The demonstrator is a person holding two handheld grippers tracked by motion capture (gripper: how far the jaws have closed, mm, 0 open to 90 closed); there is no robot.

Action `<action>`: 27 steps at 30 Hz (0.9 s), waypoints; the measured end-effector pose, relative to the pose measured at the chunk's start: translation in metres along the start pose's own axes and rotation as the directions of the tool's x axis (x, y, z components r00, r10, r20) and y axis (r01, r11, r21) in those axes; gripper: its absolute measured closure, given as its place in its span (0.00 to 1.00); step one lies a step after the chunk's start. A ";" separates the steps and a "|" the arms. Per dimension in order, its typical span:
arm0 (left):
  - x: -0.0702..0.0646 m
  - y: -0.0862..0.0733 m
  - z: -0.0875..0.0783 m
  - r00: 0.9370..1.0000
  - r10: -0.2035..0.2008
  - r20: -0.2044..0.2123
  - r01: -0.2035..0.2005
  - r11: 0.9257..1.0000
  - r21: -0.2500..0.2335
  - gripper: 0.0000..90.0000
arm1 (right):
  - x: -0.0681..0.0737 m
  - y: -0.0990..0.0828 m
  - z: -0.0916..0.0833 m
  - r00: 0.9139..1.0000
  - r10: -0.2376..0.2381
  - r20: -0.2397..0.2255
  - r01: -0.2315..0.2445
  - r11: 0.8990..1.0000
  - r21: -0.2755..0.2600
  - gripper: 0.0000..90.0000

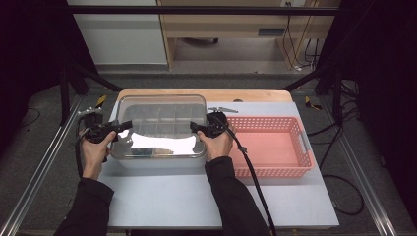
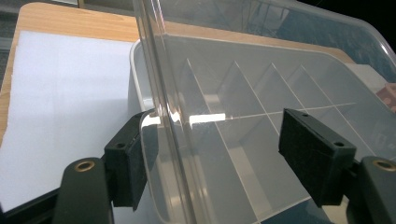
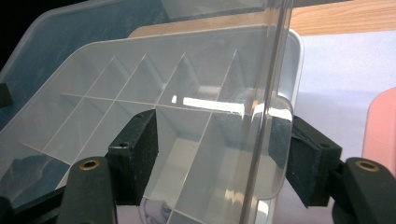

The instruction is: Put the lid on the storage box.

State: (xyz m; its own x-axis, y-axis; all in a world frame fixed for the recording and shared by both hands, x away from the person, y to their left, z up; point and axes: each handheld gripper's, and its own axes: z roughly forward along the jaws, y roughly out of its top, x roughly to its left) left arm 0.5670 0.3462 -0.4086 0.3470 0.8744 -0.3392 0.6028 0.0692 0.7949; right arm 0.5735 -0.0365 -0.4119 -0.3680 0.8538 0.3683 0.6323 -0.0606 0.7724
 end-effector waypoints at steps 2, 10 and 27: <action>-0.001 0.000 0.001 1.000 -0.001 0.000 0.001 1.000 0.001 0.30 | 0.000 0.000 0.000 1.000 0.004 0.002 -0.004 1.000 0.000 0.37; -0.003 -0.001 0.005 1.000 0.013 -0.007 -0.012 1.000 0.015 0.27 | -0.001 -0.001 0.001 1.000 0.008 0.022 -0.008 1.000 -0.004 0.36; -0.002 0.000 0.006 0.999 0.026 -0.022 -0.025 0.999 0.022 0.24 | 0.002 -0.002 0.005 1.000 0.000 0.027 0.001 1.000 -0.023 0.33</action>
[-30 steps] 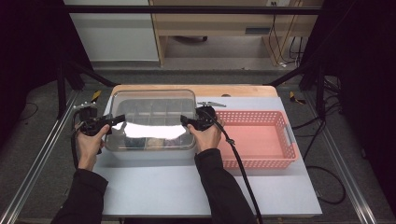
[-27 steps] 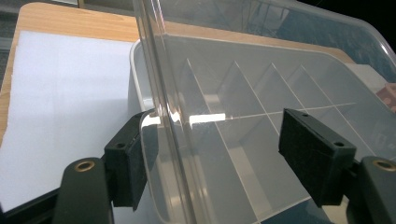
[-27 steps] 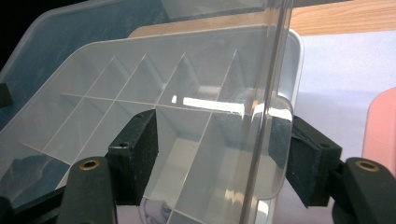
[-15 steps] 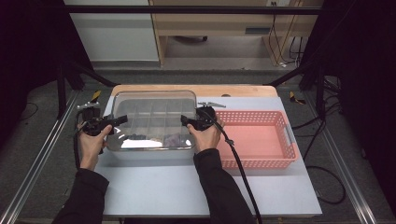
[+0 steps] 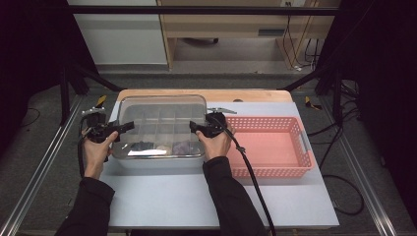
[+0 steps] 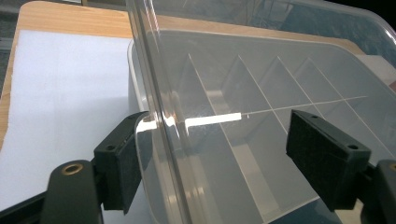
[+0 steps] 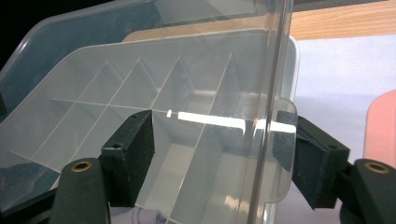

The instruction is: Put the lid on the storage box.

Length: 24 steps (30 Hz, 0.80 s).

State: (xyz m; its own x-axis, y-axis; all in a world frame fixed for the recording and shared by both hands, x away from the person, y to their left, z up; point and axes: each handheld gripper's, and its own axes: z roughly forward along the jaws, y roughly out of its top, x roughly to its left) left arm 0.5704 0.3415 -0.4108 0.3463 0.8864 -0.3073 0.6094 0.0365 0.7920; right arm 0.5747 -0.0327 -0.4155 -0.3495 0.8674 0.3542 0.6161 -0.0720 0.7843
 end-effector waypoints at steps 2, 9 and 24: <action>0.000 0.000 0.000 1.000 0.000 -0.002 0.000 1.000 0.000 0.24 | 0.000 0.000 0.000 1.000 0.000 0.001 0.000 1.000 0.000 0.33; -0.002 0.001 0.001 1.000 0.016 -0.019 -0.016 1.000 0.013 0.23 | 0.001 0.000 -0.001 1.000 0.001 0.011 -0.001 1.000 -0.002 0.33; 0.004 0.000 -0.003 0.999 -0.005 -0.039 0.006 1.000 0.006 0.30 | -0.004 -0.004 0.006 1.000 0.013 0.028 -0.015 0.998 0.062 0.30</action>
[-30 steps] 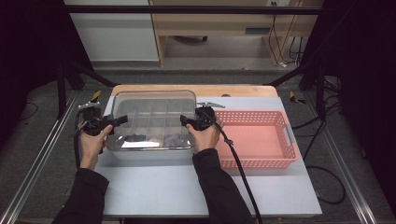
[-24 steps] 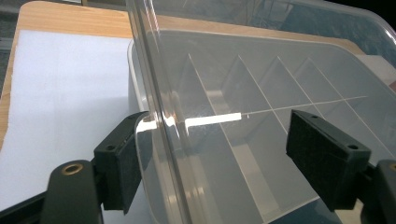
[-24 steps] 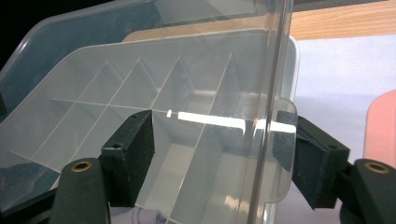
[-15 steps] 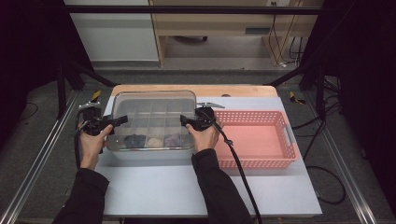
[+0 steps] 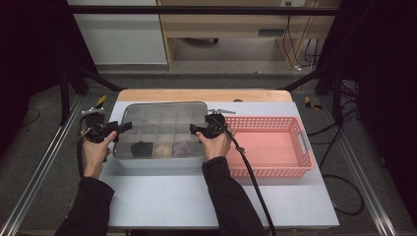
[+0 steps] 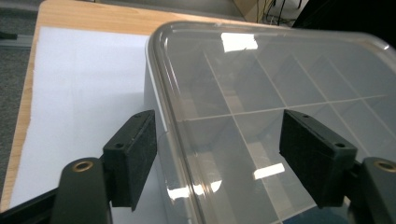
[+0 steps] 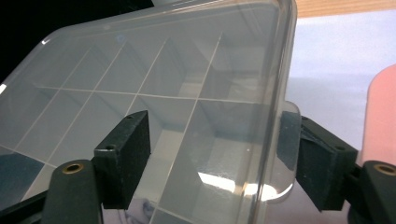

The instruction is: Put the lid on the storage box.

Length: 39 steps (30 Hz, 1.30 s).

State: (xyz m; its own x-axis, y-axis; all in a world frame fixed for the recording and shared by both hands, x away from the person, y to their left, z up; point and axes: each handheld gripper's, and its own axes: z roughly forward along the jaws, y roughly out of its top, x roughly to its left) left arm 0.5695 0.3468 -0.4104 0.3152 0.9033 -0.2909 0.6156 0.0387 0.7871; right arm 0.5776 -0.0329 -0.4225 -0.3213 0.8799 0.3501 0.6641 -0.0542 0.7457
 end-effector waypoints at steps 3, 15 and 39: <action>0.000 0.001 -0.006 1.000 0.005 0.007 -0.005 1.000 -0.013 0.33 | -0.001 0.000 -0.001 1.000 0.019 -0.003 -0.019 1.000 0.001 0.32; 0.002 -0.008 -0.004 1.000 0.021 -0.013 -0.021 1.000 0.022 0.38 | 0.003 0.006 -0.014 0.998 -0.005 0.063 0.010 0.997 -0.070 0.35; -0.047 -0.034 -0.070 0.982 0.172 0.081 -0.165 0.983 -0.080 0.47 | -0.004 -0.002 -0.087 0.963 -0.270 -0.019 0.269 0.962 -0.053 0.47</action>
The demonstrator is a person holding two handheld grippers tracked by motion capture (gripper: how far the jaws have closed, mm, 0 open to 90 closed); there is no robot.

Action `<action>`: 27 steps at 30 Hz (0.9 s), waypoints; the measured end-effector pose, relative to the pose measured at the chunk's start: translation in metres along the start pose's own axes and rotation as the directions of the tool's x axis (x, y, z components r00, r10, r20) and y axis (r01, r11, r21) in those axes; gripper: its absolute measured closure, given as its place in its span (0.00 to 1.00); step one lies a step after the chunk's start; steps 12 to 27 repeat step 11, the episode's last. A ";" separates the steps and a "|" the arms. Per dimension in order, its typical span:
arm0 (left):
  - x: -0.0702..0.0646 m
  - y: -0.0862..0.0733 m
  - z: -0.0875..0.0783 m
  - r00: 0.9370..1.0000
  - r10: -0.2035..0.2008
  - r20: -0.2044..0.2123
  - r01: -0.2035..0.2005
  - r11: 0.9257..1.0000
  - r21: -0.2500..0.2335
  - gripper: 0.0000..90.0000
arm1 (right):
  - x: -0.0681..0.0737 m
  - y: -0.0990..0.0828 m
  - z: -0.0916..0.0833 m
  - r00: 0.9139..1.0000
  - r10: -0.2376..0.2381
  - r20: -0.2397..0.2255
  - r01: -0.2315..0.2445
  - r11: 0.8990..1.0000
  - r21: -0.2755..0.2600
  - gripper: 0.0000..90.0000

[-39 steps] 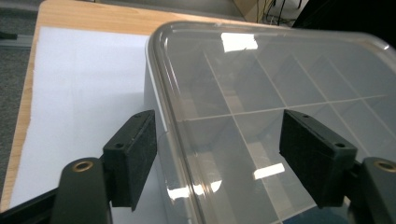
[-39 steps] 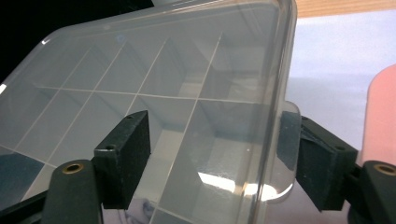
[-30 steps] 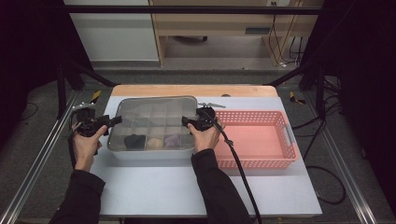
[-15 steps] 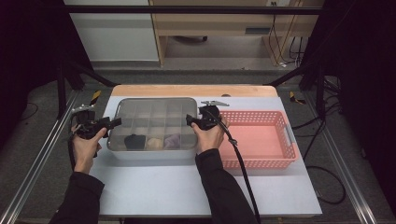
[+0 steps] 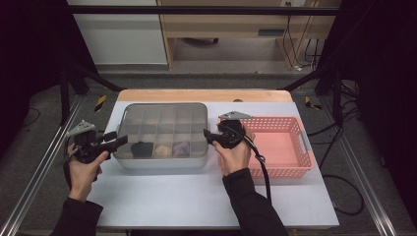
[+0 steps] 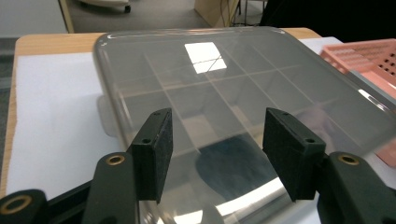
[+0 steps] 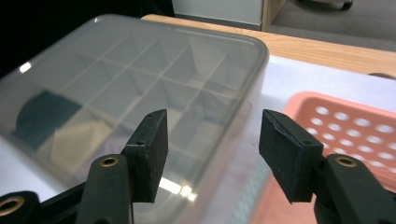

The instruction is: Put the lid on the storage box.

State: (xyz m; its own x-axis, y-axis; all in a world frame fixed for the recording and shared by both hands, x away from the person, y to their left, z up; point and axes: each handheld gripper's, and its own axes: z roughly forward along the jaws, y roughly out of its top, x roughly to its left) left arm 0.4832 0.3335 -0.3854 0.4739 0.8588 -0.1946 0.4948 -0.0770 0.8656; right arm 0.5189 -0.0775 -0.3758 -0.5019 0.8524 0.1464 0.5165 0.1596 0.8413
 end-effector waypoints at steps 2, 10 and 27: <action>-0.008 -0.006 -0.006 1.000 0.020 0.007 -0.020 1.000 -0.003 0.46 | -0.004 -0.006 -0.011 0.999 -0.036 -0.008 0.036 0.999 -0.006 0.47; -0.029 -0.032 -0.025 0.997 0.067 0.026 -0.067 0.998 0.006 0.42 | -0.029 -0.038 -0.059 0.996 -0.073 -0.053 0.072 0.997 -0.019 0.46; -0.032 -0.036 -0.028 0.997 0.069 0.029 -0.069 0.998 0.005 0.41 | -0.033 -0.042 -0.064 0.995 -0.077 -0.061 0.076 0.997 -0.020 0.45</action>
